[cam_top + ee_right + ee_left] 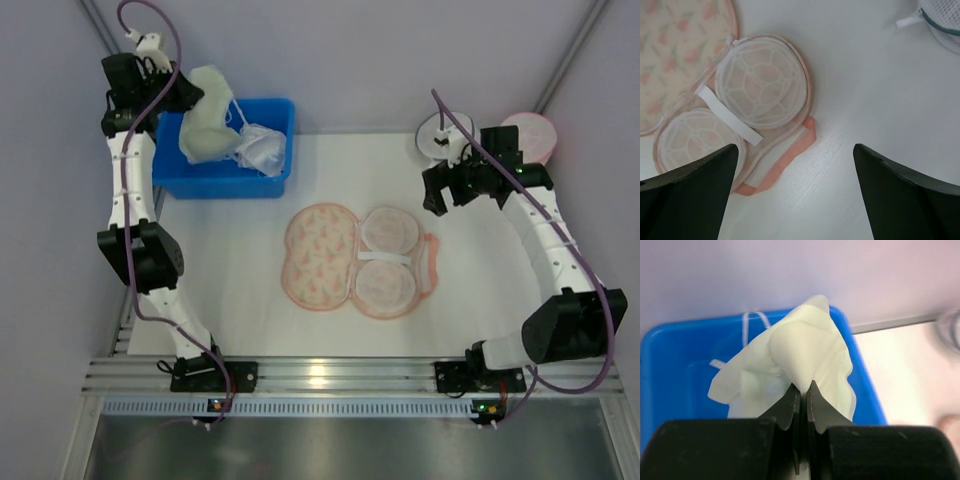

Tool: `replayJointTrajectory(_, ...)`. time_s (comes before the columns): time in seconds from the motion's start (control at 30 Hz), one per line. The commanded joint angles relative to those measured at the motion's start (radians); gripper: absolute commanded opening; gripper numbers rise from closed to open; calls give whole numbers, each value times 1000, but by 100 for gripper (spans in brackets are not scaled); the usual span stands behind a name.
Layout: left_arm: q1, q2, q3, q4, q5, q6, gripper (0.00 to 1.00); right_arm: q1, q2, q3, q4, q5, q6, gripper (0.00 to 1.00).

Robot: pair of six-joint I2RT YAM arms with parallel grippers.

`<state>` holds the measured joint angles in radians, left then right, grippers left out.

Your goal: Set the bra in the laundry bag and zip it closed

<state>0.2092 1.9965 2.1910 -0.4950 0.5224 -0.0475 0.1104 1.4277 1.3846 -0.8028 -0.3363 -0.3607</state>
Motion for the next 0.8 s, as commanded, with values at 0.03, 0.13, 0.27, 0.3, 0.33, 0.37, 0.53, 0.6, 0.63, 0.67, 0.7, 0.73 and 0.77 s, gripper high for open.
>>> replayJointTrajectory(0.03, -1, -160, -139, 220, 334, -206, 0, -11, -93, 73, 14, -136, -27, 99)
replayJointTrajectory(0.13, -34, -238, -233, 360, 445, -306, 0, -9, -139, 96, 65, -234, -11, 99)
replayJointTrajectory(0.27, -126, -323, -338, 397, 530, -334, 0, -11, -180, 140, 169, -366, 99, 99)
replayJointTrajectory(0.3, -173, -343, -371, 435, 541, -338, 0, -11, -181, 149, 189, -406, 129, 99)
replayJointTrajectory(0.33, -198, -381, -452, 476, 551, -366, 0, -9, -179, 166, 214, -423, 159, 100)
replayJointTrajectory(0.37, -215, -401, -496, 528, 585, -388, 0, -9, -177, 174, 253, -437, 214, 99)
replayJointTrajectory(0.53, -385, -449, -666, 728, 660, -590, 0, -6, -210, 171, 344, -486, 201, 95)
replayJointTrajectory(0.6, -442, -452, -710, 836, 695, -690, 0, 11, -252, 157, 338, -465, 65, 96)
replayJointTrajectory(0.63, -464, -450, -758, 974, 705, -810, 0, 18, -294, 130, 343, -449, -30, 98)
replayJointTrajectory(0.67, -482, -449, -778, 1040, 717, -872, 0, 31, -318, 111, 355, -431, -73, 99)
replayJointTrajectory(0.7, -522, -444, -810, 1102, 735, -931, 0, 34, -344, 87, 378, -429, -124, 99)
replayJointTrajectory(0.73, -543, -433, -820, 1227, 746, -1037, 0, 37, -399, 36, 390, -425, -177, 99)
replayJointTrajectory(0.77, -563, -427, -826, 1269, 755, -1083, 0, 49, -429, 7, 413, -412, -261, 99)
